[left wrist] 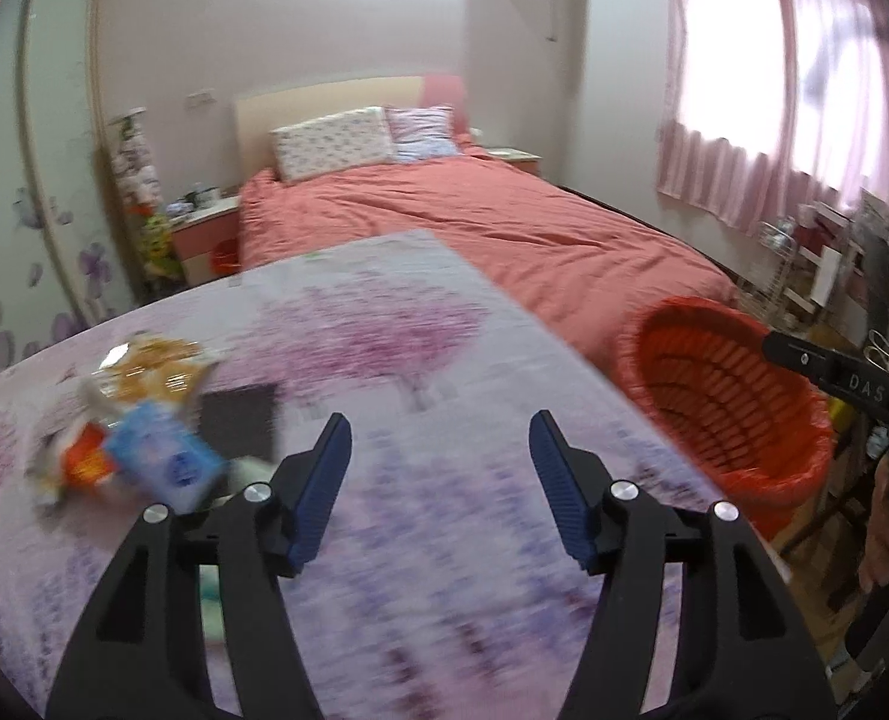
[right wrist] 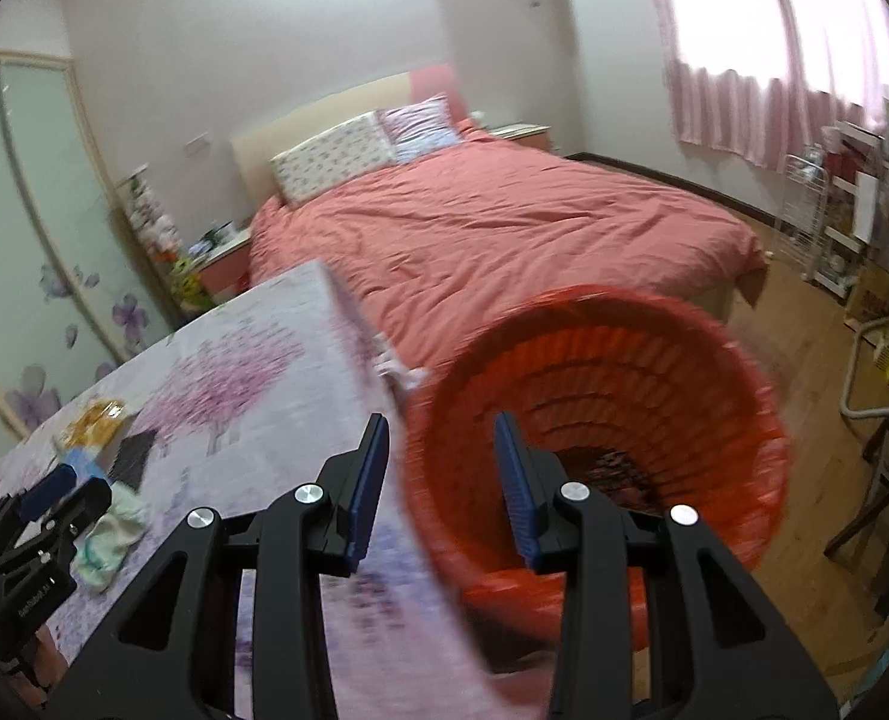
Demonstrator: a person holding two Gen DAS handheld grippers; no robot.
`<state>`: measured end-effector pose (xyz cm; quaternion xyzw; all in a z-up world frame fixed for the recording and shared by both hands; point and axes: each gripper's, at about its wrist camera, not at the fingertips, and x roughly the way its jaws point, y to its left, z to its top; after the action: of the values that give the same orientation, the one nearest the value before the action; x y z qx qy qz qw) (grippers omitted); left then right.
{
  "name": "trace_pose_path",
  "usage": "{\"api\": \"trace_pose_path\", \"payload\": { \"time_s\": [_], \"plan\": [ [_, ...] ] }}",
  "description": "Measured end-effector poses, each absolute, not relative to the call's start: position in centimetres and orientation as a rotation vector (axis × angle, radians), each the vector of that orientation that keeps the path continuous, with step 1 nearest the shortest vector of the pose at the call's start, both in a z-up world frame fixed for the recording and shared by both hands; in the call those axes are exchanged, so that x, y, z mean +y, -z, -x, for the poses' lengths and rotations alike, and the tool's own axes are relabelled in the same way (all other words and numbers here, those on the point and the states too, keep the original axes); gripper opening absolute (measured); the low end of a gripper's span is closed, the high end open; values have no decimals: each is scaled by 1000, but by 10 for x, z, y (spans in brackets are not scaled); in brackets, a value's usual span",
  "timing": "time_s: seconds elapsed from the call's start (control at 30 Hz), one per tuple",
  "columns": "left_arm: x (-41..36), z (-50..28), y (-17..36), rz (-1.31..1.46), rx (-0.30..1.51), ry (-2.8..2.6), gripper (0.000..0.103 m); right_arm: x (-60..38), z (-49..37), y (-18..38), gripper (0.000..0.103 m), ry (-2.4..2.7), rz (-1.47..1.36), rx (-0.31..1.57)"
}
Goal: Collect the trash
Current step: 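Move both tools back to the items on the bed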
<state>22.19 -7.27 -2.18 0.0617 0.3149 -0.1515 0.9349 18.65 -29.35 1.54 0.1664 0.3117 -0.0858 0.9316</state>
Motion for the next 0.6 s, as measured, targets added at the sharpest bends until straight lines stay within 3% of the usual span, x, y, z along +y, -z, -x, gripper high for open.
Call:
{"api": "trace_pose_path", "payload": {
  "time_s": [0.6],
  "plan": [
    [131, -203, 38, 12, 695, -40, 70, -78, -237, 15, 38, -173, -162, 824]
  ]
}}
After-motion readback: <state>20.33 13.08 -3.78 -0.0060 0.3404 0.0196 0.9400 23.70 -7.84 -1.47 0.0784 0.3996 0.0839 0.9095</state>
